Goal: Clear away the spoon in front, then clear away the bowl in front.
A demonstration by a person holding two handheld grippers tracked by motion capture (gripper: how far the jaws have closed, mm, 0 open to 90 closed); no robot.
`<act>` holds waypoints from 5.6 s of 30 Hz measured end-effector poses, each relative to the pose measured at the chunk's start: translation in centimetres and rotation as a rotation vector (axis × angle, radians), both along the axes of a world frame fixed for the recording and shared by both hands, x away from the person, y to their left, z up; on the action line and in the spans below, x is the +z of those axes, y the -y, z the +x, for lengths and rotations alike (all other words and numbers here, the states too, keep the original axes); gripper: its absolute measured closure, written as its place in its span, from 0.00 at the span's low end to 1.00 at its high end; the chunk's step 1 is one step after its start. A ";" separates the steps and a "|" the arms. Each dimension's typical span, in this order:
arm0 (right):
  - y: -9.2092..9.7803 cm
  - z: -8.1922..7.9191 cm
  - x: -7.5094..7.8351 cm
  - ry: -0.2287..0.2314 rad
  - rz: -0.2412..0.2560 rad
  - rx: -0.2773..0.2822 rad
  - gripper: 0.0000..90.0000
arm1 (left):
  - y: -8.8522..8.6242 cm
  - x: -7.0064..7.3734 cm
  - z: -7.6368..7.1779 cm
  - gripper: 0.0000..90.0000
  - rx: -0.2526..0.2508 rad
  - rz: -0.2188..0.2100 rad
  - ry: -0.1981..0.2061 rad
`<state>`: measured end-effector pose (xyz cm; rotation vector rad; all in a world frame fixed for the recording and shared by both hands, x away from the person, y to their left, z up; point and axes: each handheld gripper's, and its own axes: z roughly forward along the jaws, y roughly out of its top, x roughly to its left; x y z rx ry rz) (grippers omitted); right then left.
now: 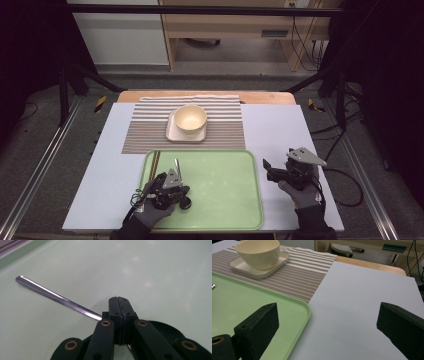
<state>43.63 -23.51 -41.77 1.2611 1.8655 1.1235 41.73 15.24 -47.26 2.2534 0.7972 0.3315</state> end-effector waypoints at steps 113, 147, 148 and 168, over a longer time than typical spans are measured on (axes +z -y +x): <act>0.5 0.0 0.2 0.023 0.027 -0.012 0.04 | -5.8 8.3 6.7 0.42 0.275 -0.242 0.208; 1.0 0.0 0.2 0.029 0.047 -0.020 0.05 | -4.1 7.8 16.8 0.36 0.371 -0.210 0.220; 1.0 0.1 0.2 0.028 0.047 -0.020 0.05 | -4.0 7.7 17.0 0.36 0.375 -0.211 0.222; 1.1 0.3 -0.1 0.016 0.042 -0.017 0.06 | -3.0 4.3 21.5 0.42 0.445 -0.156 0.177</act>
